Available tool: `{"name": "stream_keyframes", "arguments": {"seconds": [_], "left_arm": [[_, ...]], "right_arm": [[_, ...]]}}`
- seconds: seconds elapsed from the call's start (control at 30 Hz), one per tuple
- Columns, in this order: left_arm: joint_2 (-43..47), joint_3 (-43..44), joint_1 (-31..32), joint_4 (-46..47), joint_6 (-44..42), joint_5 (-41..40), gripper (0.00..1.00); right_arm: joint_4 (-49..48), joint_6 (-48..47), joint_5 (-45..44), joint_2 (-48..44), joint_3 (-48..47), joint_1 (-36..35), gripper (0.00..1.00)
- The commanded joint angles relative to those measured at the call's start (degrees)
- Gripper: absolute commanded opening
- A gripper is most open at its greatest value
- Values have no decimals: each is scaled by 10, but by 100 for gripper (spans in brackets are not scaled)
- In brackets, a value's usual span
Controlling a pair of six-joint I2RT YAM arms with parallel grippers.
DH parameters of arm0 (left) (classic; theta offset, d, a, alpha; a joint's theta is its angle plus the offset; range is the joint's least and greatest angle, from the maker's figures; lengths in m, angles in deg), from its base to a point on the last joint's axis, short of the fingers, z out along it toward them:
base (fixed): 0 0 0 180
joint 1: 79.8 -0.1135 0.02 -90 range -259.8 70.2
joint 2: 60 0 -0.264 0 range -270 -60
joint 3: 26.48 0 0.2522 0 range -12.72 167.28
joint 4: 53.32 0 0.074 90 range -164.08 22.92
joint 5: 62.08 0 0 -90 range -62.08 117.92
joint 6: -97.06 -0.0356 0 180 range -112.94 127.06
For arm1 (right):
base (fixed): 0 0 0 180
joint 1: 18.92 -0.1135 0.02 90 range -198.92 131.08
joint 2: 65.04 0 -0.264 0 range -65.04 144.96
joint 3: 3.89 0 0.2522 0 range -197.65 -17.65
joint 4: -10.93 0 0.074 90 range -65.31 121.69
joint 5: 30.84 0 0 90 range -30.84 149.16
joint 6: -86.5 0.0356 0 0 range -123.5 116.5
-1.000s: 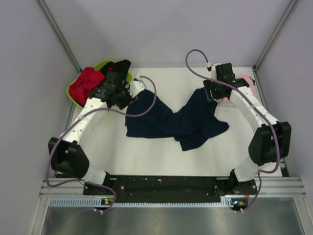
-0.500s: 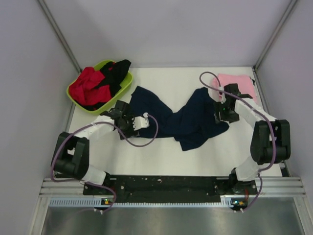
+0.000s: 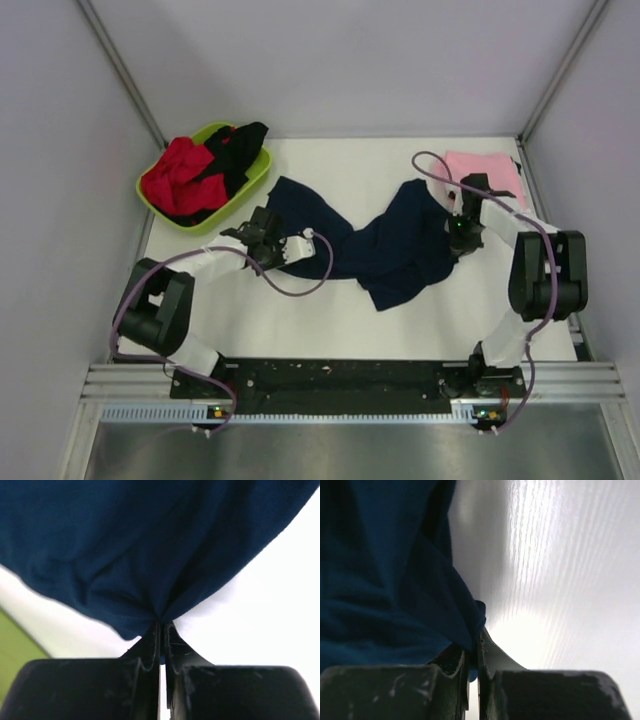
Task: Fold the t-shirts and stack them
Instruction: Flatten out the tshirt
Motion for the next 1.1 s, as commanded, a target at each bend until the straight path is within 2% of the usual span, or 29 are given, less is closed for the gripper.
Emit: {"name": "stream_keyframes", "arguments": {"seconds": [0.0,0.2,0.33,0.5,0.6,0.8,0.9,1.07], "left_arm": [[86,60,-6,-16,60,-83,0],[207,197,-22,-106,81,-134,0],[228,341,-25,-224,99,-178,0],[249,524,-45,-320,113,-215,0],[249,596,-56,-353,104,-215,0],[211,599,-62,-306,69,-240,0],[176,581,-69,-235,47,-240,0],[92,580,-84,-99,19,-266,0]], "right_arm": [[20,12,40,-165,-44,-2,0],[66,6,60,-355,-192,-2,0],[92,-1,85,-430,-308,-2,0],[115,-2,98,-486,-417,-3,0],[121,-2,109,-495,-460,-3,0],[103,-5,136,-415,-494,-3,0],[60,-5,152,-346,-502,-2,0],[20,6,152,-185,-600,0,0]]}}
